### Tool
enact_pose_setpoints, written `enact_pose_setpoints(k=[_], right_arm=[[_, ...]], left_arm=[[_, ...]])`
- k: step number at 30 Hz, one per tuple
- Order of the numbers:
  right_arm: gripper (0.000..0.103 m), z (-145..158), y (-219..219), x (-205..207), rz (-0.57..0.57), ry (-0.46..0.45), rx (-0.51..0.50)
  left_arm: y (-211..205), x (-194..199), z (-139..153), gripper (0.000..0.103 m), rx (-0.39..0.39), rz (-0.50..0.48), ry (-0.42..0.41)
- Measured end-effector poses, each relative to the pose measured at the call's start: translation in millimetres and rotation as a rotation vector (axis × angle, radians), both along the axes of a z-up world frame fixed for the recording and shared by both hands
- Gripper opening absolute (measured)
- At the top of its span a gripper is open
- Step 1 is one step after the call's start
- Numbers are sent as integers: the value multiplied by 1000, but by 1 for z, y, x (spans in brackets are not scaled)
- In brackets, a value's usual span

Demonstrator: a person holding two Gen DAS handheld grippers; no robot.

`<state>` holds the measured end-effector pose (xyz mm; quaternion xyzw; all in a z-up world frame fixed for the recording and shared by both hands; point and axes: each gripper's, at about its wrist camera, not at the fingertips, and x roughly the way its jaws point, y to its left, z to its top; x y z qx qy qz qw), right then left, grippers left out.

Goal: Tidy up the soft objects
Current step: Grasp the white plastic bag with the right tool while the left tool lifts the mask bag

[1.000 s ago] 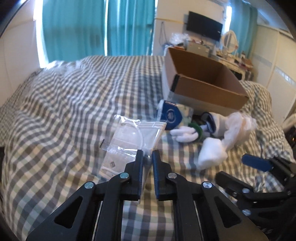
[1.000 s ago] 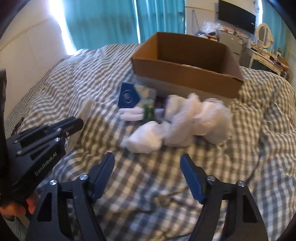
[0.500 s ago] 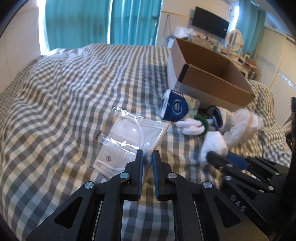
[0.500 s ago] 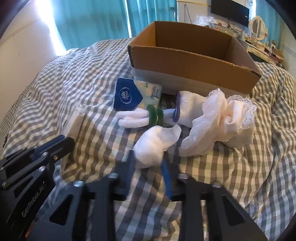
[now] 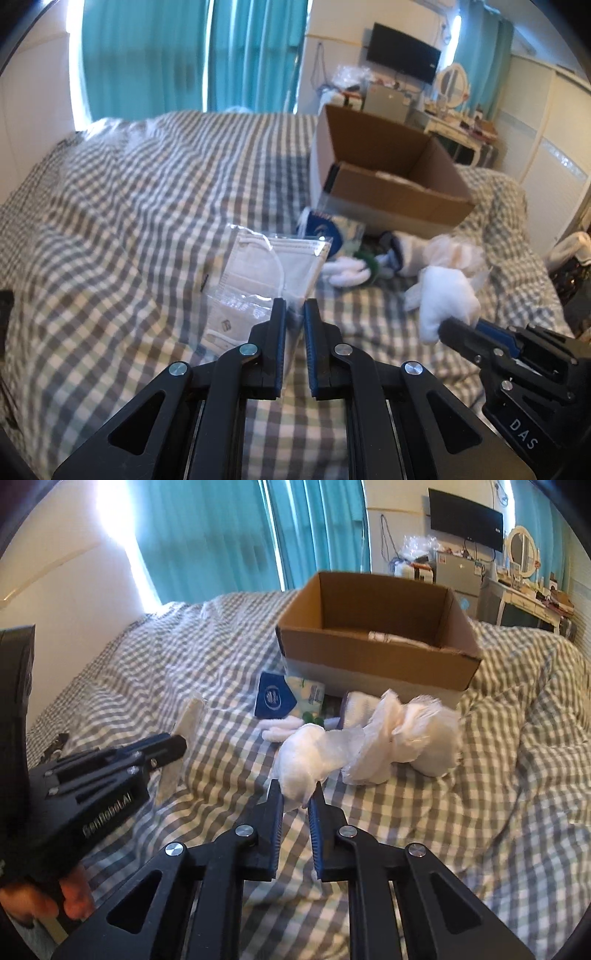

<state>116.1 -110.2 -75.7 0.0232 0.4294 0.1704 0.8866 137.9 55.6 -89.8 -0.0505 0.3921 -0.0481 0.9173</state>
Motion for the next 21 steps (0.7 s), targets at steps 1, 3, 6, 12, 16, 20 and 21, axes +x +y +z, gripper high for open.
enact_pose_setpoints(k=[1, 3, 6, 12, 16, 20, 21], right_arm=[[13, 5, -3, -3, 0, -8, 4], [13, 15, -10, -8, 1, -26, 9], [13, 31, -18, -14, 12, -57, 9], [13, 71, -43, -16, 18, -134, 8], [13, 96, -66, -9, 11, -172, 30], [13, 118, -87, 5, 1, -204, 41], [13, 121, -90, 9, 1, -208, 42]], left_arm=[[-1, -3, 6, 9, -3, -4, -8], [-2, -6, 16, 8, -16, -10, -20], [-11, -13, 36, 8, -5, -32, -52], [-30, -21, 75, 8, 11, -74, -127], [-45, -18, 98, 8, 3, -103, -163], [-58, -7, 115, 8, -11, -123, -190], [-61, -2, 118, 8, -15, -127, -193]])
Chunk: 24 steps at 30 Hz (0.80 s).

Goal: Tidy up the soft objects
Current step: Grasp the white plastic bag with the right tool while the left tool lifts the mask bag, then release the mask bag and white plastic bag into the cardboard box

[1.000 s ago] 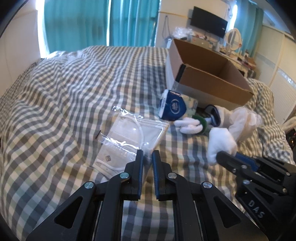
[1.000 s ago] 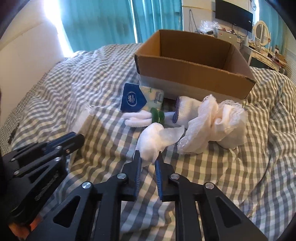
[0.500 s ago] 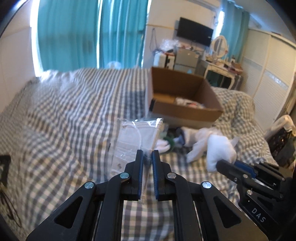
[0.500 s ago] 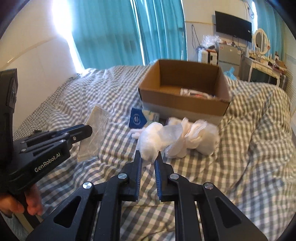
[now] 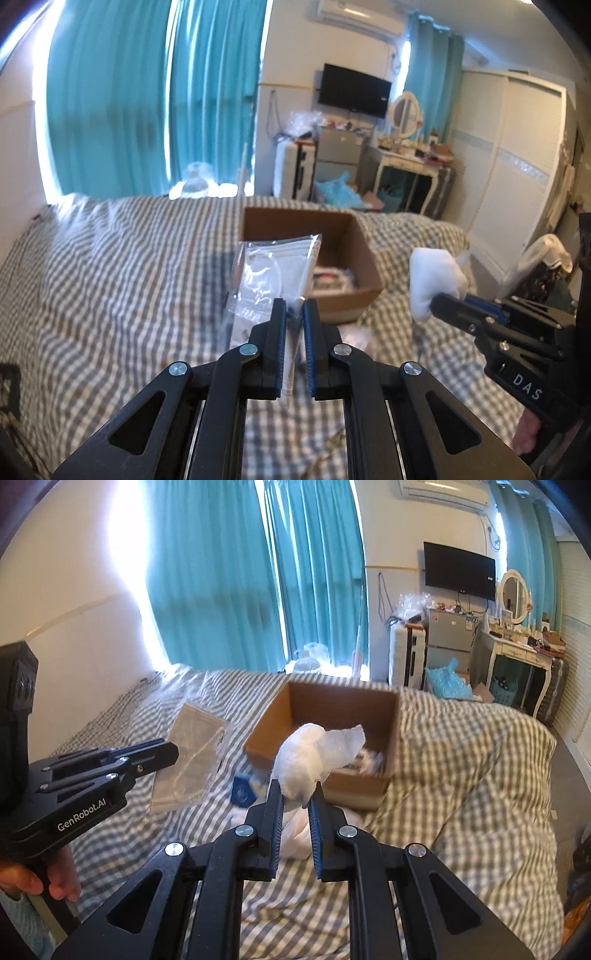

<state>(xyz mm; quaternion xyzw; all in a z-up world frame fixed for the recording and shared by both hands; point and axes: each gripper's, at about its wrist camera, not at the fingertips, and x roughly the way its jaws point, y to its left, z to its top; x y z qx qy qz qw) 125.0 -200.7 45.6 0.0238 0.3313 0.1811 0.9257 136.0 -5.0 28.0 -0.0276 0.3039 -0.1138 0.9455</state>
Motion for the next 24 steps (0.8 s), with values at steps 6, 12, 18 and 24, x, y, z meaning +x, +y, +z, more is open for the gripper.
enact_pose_setpoints(k=[6, 12, 18, 24], right_arm=[[13, 26, -15, 43, -15, -30, -6], [13, 33, -18, 107, -3, -32, -4], [13, 2, -8, 174, 19, 15, -56], [13, -46, -5, 228, 21, 86, -80]], left_arm=[[-19, 39, 21, 8, -14, -21, -20], [-43, 93, 31, 8, 17, -34, -28], [-61, 147, 6, 8, 81, -36, 19], [-72, 189, -36, 8, 133, -45, 81]])
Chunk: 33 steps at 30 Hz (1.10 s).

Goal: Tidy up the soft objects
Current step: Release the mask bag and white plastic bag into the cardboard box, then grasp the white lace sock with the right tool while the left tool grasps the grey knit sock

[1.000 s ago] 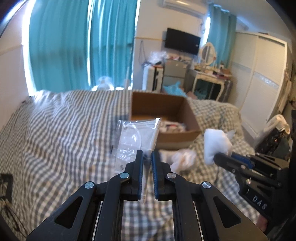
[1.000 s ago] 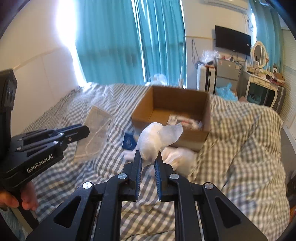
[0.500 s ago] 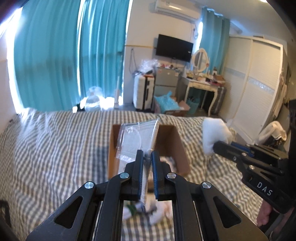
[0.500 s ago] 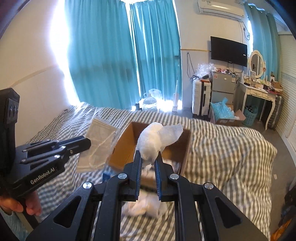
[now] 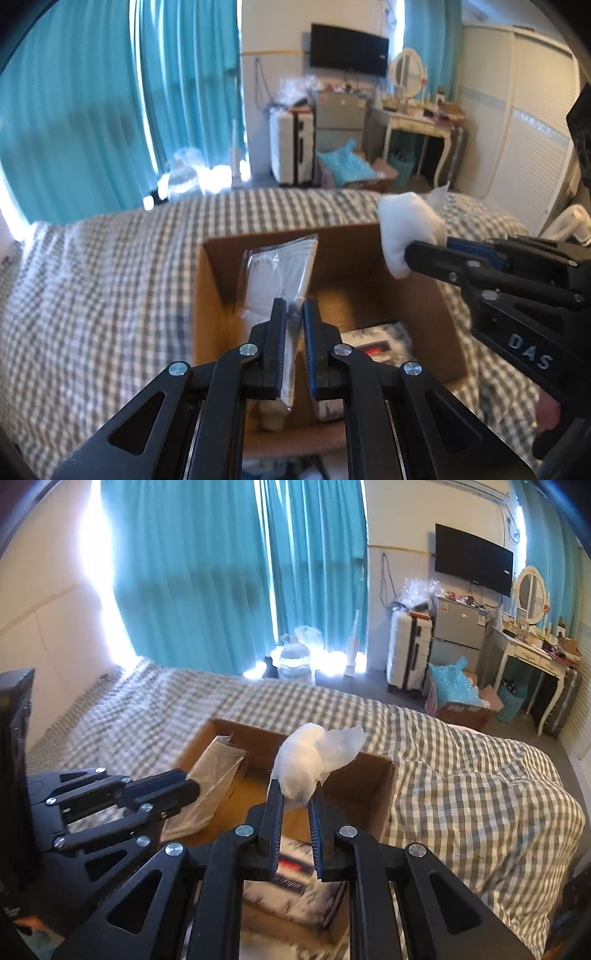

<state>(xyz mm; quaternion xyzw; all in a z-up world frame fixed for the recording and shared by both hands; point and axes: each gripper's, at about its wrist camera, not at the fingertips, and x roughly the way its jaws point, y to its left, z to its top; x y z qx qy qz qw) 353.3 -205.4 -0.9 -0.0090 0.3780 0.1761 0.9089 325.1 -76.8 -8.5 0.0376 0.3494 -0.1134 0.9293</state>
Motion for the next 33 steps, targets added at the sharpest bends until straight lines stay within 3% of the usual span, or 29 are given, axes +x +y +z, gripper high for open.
enact_pose_setpoints(k=[4, 10, 15, 19, 21, 22, 23, 25, 28, 31, 33], right_arm=[[13, -29, -1, 23, -8, 42, -2], [18, -45, -6, 36, -14, 63, 23], [53, -32, -13, 25, -57, 31, 8], [54, -10, -24, 9, -91, 12, 5], [62, 5, -26, -6, -102, -10, -35], [63, 12, -27, -14, -104, -23, -51], [65, 23, -29, -25, -110, -36, -67], [65, 39, -32, -42, -121, -45, -74], [73, 64, -35, -74, -136, -66, -86], [79, 83, -32, -110, -136, -90, -121], [89, 90, -28, -131, -129, -92, -141]], left_arm=[[-4, 21, -22, 8, -2, -7, 46], [-11, 26, -32, 13, 28, -21, 23], [-6, 30, -30, 13, -20, -13, 63], [0, 16, -19, 14, -18, -8, 79], [3, 4, -8, 16, 8, -8, 52], [6, -2, -2, 28, 14, -9, 42], [9, -9, 5, 47, 17, -11, 34], [17, -26, 20, 70, 9, -14, 12], [36, -64, 50, 72, -11, -3, -95], [43, -92, 68, 74, -21, -4, -123], [51, -111, 77, 88, -27, 0, -129]])
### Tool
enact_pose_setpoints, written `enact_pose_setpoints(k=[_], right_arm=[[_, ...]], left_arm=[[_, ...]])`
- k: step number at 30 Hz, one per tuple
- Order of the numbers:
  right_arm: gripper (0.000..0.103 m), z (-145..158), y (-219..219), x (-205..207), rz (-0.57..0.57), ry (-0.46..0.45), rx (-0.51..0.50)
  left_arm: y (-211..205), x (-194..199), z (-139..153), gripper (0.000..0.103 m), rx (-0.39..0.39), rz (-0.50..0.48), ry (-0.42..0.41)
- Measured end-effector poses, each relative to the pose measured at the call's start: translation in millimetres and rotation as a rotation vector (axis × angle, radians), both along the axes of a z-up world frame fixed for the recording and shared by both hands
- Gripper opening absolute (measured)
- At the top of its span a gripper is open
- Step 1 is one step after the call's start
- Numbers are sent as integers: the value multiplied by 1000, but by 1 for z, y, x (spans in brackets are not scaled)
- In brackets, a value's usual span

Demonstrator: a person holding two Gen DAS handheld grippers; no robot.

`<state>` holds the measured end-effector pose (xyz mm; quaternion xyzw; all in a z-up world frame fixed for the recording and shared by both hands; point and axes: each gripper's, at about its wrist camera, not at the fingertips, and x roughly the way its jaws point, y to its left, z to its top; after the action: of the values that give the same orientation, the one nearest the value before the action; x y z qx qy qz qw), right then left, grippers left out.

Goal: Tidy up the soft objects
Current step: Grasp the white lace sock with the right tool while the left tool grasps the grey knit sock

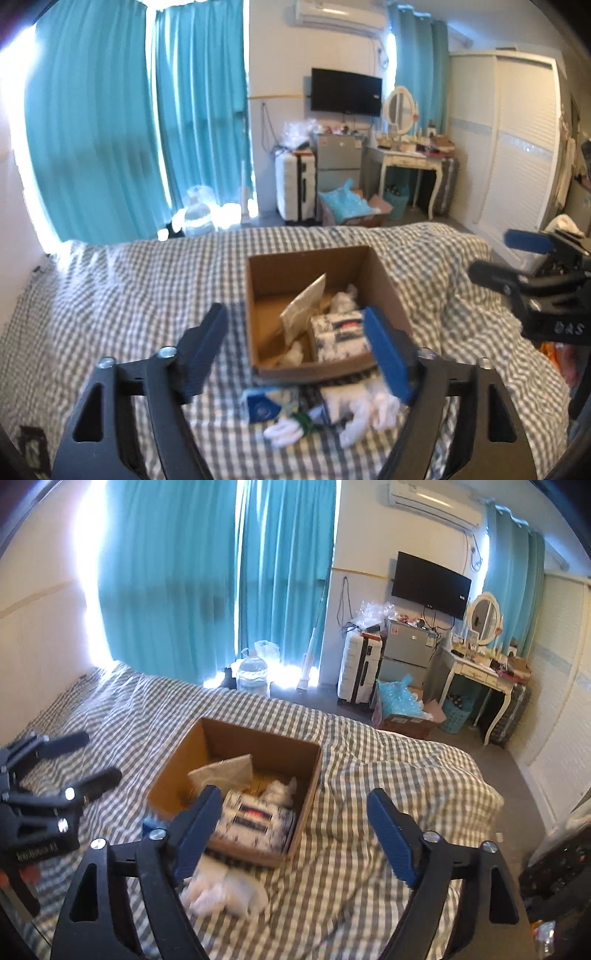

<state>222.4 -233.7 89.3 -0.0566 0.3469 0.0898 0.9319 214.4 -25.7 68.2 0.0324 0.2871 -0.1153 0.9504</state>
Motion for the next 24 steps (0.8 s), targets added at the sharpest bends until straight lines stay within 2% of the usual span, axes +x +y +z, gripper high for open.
enact_pose_setpoints(k=[1, 2, 3, 5, 9, 14, 17, 19, 22, 24], right_arm=[[93, 2, 2, -9, -1, 0, -4], [99, 2, 6, -19, 3, 2, -6], [103, 0, 7, -26, 4, 5, -7], [103, -9, 14, -38, 11, 20, -11], [103, -52, 33, -50, 14, 99, -9], [103, -124, 54, -58, 38, 206, 68], [103, -163, 65, -54, 46, 246, 81], [103, -179, 68, -49, 38, 263, 79], [97, -193, 70, -40, 27, 271, 108], [88, -198, 72, -34, 17, 271, 133]], left_arm=[[4, -6, 1, 97, 0, 4, -5], [9, -16, 3, 101, 6, 19, -13], [12, -23, 2, 102, 10, 36, -20], [23, -36, -2, 103, 3, 72, -42], [38, -49, -25, 103, -15, 105, -16], [47, -43, -93, 103, -7, 139, 100], [47, -41, -123, 103, 9, 148, 121], [49, -40, -142, 103, 16, 156, 133], [57, -42, -158, 103, 13, 178, 160], [60, -41, -166, 103, 14, 194, 180]])
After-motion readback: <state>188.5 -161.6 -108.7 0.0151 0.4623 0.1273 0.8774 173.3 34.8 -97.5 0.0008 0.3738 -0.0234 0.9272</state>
